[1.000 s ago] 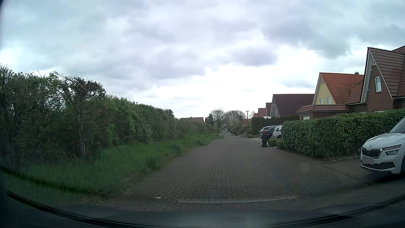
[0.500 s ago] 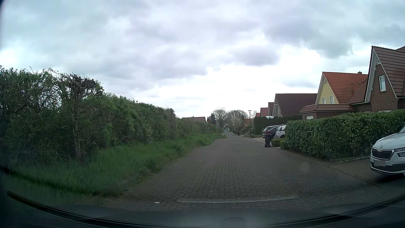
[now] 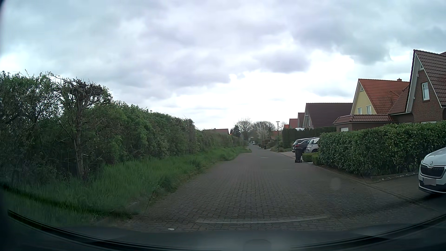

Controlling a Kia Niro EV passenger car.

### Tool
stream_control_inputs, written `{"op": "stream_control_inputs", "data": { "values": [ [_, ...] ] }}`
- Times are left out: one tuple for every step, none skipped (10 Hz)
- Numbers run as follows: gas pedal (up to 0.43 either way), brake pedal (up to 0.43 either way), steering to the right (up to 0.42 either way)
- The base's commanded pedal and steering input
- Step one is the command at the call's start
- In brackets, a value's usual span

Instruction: Follow the waypoints while adhering to traffic rules and regulations

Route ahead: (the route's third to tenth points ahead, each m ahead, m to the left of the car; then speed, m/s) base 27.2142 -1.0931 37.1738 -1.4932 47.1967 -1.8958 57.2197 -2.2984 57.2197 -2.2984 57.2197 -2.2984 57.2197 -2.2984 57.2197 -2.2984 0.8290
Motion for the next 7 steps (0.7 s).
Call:
{"op": "stream_control_inputs", "data": {
  "values": [
    [0.020, 0.000, -0.028],
    [0.000, 0.006, -0.020],
    [0.000, 0.000, -0.010],
    [0.000, 0.006, 0.008],
    [0.000, 0.000, 0.027],
    [0.000, 0.006, 0.037],
    [0.000, 0.006, 0.050]
  ]
}}
